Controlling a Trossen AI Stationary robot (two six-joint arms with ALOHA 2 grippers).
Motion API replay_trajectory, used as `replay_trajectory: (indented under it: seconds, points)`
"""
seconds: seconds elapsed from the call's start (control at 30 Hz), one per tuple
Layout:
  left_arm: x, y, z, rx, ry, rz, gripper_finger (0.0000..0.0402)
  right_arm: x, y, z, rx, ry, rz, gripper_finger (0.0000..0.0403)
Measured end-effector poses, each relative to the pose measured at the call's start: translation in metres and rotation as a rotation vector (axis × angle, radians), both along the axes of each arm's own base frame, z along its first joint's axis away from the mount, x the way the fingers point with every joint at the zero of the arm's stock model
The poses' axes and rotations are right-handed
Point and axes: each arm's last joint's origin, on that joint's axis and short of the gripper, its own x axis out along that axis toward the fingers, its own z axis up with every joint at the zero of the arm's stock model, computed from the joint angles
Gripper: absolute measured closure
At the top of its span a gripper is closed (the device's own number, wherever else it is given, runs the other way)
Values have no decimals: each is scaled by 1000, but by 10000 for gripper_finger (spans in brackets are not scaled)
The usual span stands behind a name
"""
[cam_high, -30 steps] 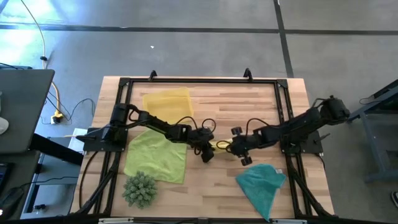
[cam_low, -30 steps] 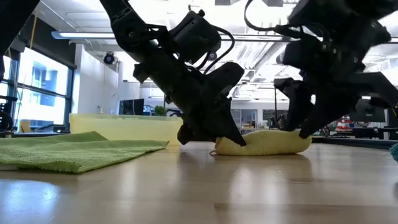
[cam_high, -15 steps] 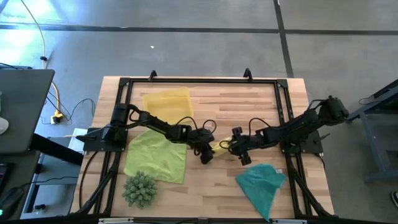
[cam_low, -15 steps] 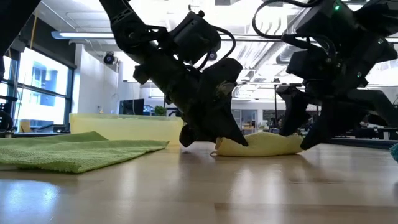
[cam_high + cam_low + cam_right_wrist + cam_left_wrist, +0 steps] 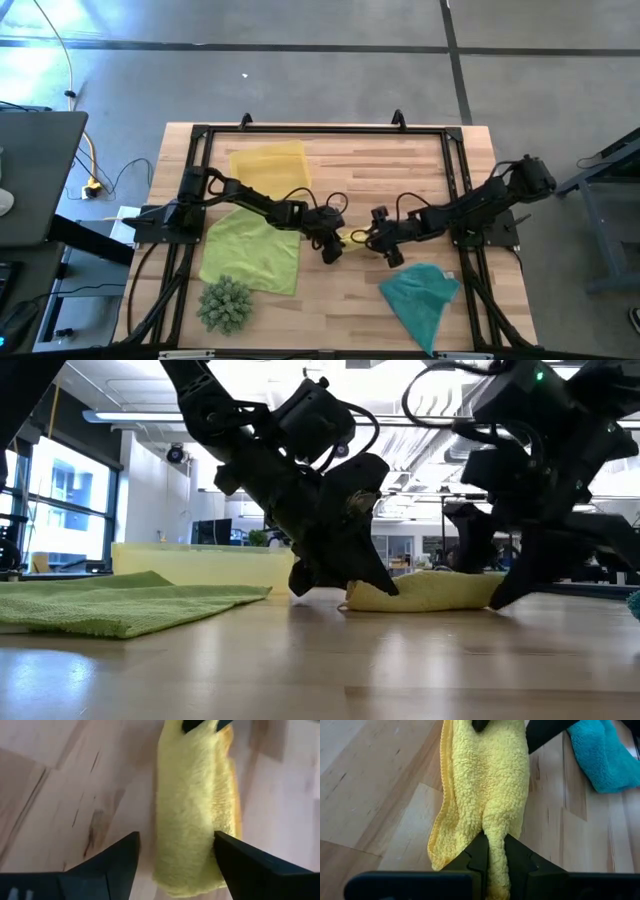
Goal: Roll microfiber towels into tight, uniform cylinder then place into a basket
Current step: Roll the yellow microfiber towel, then put the yellow microfiber towel into the yellow bin
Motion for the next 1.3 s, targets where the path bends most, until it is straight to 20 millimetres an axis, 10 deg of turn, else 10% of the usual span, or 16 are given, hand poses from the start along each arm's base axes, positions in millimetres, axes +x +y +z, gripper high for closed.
replay_trajectory:
  seconds: [0.23, 0.57, 1.3]
  points:
    - [0, -1, 0, 28, -4, -28, 370, 3, 0, -11, 11, 32, -67, 184]
    - [0, -3, 0, 116, -18, -118, 344, 2, -3, -11, 150, 51, -177, 388]
    - [-17, -49, 68, 753, -40, -314, 272, 7, -55, -10, 830, 203, -424, 396]
